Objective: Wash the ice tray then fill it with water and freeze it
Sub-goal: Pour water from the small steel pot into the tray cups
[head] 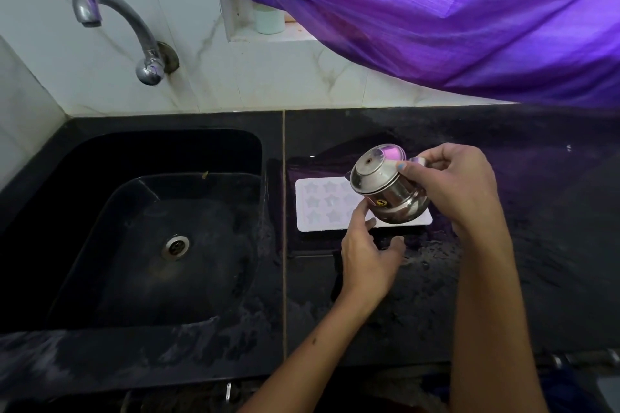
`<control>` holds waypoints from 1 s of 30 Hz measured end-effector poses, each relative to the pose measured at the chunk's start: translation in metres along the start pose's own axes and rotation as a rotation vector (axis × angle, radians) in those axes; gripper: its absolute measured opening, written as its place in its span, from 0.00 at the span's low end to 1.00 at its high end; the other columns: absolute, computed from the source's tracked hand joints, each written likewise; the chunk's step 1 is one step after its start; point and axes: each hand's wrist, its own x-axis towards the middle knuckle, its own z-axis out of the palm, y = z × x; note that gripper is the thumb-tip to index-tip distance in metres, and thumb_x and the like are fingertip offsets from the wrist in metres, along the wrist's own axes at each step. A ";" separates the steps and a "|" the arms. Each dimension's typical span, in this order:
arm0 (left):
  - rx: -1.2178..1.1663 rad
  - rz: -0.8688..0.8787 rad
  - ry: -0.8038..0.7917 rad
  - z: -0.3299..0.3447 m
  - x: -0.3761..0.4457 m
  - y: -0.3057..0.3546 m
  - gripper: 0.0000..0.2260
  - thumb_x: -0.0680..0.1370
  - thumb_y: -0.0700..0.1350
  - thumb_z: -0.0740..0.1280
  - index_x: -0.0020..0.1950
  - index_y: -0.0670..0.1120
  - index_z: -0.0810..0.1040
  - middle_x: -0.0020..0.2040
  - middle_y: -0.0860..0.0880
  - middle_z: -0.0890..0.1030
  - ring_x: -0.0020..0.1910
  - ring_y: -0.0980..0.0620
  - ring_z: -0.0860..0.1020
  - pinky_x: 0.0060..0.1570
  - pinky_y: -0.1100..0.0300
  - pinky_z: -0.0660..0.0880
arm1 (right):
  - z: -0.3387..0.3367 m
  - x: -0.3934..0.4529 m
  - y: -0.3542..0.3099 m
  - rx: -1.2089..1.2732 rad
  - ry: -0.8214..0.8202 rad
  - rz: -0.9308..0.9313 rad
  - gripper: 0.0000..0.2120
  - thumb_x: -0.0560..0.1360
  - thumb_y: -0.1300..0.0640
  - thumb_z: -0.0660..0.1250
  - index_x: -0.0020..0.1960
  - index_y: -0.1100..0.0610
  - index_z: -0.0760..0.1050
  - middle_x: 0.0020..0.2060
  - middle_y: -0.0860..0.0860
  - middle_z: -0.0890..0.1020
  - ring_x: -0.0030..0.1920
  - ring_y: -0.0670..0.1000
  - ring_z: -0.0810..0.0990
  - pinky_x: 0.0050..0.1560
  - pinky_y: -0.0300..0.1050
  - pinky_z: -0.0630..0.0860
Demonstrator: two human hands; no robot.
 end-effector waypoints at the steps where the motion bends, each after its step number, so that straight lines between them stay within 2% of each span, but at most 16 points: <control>1: -0.006 -0.003 0.001 -0.001 0.000 0.000 0.30 0.71 0.39 0.70 0.71 0.51 0.65 0.54 0.64 0.72 0.60 0.59 0.73 0.50 0.73 0.69 | 0.001 0.000 -0.002 -0.003 0.002 -0.002 0.10 0.67 0.48 0.75 0.37 0.52 0.77 0.36 0.48 0.83 0.43 0.54 0.83 0.49 0.61 0.80; 3: -0.014 -0.003 0.006 -0.003 0.001 0.000 0.30 0.71 0.38 0.71 0.70 0.51 0.66 0.55 0.62 0.73 0.59 0.59 0.73 0.50 0.73 0.69 | 0.004 -0.002 -0.005 -0.027 -0.006 -0.009 0.10 0.67 0.47 0.75 0.37 0.51 0.77 0.37 0.48 0.83 0.43 0.54 0.83 0.49 0.60 0.80; 6: -0.004 -0.011 0.009 -0.005 0.001 -0.002 0.30 0.71 0.39 0.71 0.70 0.50 0.66 0.57 0.60 0.72 0.61 0.57 0.73 0.57 0.64 0.71 | 0.010 -0.004 -0.010 -0.084 -0.019 -0.026 0.11 0.68 0.47 0.75 0.37 0.50 0.75 0.38 0.47 0.82 0.44 0.53 0.82 0.49 0.57 0.79; 10: -0.003 -0.025 0.013 -0.008 0.002 -0.004 0.29 0.71 0.38 0.71 0.69 0.50 0.66 0.53 0.64 0.71 0.61 0.57 0.73 0.60 0.60 0.72 | 0.016 -0.005 -0.015 -0.178 -0.037 -0.029 0.12 0.70 0.46 0.73 0.36 0.48 0.72 0.41 0.47 0.81 0.46 0.52 0.80 0.46 0.50 0.76; 14: -0.008 -0.018 0.013 -0.009 0.002 -0.004 0.28 0.71 0.38 0.71 0.69 0.49 0.67 0.51 0.68 0.70 0.60 0.58 0.74 0.59 0.60 0.72 | 0.019 -0.004 -0.018 -0.222 -0.049 -0.035 0.13 0.71 0.46 0.73 0.36 0.48 0.71 0.43 0.48 0.81 0.46 0.52 0.79 0.44 0.47 0.72; 22: -0.027 -0.027 0.016 -0.012 0.003 -0.002 0.27 0.71 0.38 0.70 0.68 0.49 0.68 0.50 0.70 0.70 0.58 0.59 0.74 0.59 0.61 0.72 | 0.021 -0.003 -0.020 -0.241 -0.059 -0.053 0.13 0.71 0.46 0.73 0.35 0.48 0.71 0.42 0.48 0.81 0.47 0.52 0.80 0.44 0.48 0.73; 30: -0.035 -0.052 0.031 -0.014 0.001 0.000 0.27 0.71 0.38 0.70 0.68 0.49 0.68 0.51 0.65 0.72 0.59 0.58 0.74 0.60 0.59 0.72 | 0.022 -0.003 -0.019 -0.213 -0.064 -0.040 0.11 0.70 0.46 0.74 0.36 0.48 0.73 0.42 0.48 0.82 0.47 0.53 0.80 0.48 0.52 0.77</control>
